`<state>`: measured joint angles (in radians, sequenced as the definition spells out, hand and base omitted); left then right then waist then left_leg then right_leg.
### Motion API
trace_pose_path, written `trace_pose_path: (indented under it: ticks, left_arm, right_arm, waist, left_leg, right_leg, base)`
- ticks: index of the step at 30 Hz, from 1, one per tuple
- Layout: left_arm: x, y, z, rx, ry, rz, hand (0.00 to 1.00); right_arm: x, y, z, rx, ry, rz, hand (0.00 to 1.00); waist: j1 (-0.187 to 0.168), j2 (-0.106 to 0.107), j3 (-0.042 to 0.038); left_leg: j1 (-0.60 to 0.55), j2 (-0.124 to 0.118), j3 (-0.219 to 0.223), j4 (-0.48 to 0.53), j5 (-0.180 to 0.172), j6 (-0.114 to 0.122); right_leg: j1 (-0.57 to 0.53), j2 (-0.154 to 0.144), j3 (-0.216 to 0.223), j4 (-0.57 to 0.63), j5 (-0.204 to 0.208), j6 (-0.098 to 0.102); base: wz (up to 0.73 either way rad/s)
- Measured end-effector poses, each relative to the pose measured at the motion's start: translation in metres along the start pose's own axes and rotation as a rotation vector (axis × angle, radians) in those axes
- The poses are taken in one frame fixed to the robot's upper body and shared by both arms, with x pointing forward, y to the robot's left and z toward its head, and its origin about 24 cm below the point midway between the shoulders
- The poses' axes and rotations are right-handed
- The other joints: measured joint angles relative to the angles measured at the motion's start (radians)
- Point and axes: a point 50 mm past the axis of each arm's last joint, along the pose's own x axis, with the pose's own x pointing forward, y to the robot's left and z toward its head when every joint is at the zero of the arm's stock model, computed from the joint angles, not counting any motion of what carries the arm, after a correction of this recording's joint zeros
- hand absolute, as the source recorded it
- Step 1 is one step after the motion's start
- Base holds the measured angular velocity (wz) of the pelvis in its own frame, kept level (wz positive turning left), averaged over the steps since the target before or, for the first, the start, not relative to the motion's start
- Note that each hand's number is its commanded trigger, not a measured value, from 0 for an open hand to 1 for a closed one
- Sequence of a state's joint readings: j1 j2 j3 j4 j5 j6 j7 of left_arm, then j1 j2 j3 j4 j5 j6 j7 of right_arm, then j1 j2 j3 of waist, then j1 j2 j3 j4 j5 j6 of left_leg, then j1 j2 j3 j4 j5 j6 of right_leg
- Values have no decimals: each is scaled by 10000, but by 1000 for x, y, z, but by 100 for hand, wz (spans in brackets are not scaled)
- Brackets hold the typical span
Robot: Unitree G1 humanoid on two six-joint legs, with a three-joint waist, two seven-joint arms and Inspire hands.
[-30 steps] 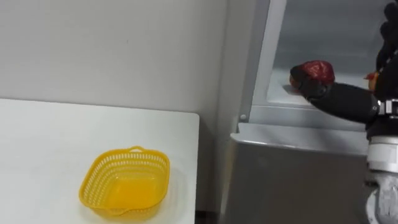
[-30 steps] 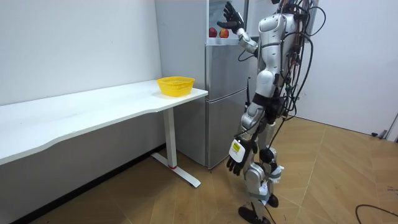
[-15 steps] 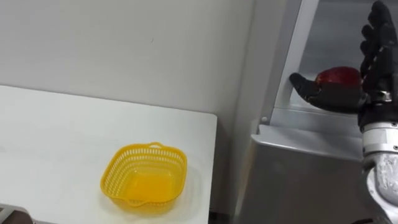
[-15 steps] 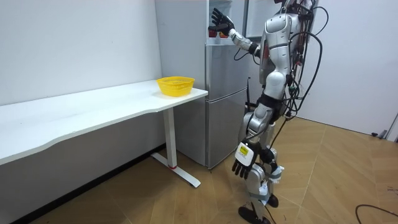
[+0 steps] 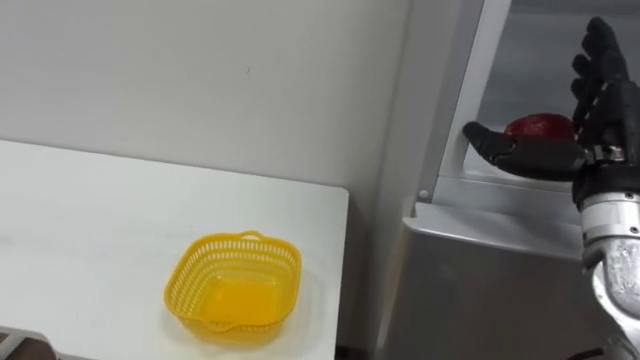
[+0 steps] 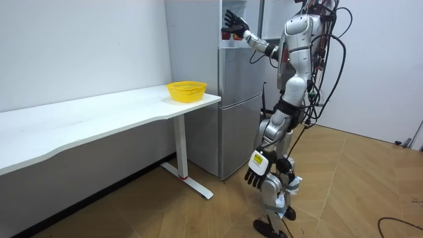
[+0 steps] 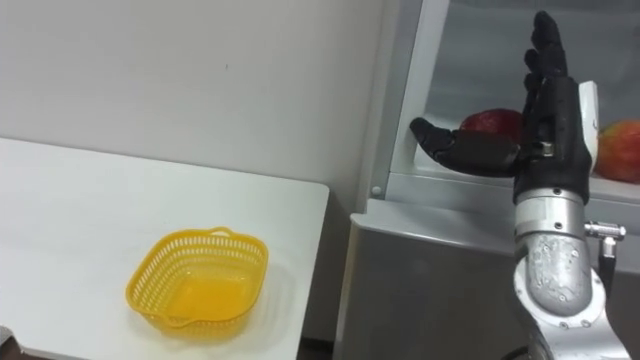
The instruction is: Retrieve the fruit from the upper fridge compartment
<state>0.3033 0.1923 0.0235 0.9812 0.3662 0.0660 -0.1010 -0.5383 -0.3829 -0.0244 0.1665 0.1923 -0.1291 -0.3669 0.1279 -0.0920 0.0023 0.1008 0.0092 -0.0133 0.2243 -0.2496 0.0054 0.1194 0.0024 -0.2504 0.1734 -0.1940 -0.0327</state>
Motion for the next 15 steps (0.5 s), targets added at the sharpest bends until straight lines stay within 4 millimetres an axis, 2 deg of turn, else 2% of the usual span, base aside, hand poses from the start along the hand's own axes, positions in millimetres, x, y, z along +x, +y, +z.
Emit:
trace_pose_path:
  ticks: [15]
  left_arm:
    - [0,2,0,-113,-6,25,0]
  right_arm:
    - [1,-3,-3,-23,139,-58,0]
  waist:
    - [-33,25,18]
  left_leg:
    - [-10,-2,3,-2,12,-1]
  right_leg:
    - [0,-6,-21,2,2,-4]
  base:
    - [0]
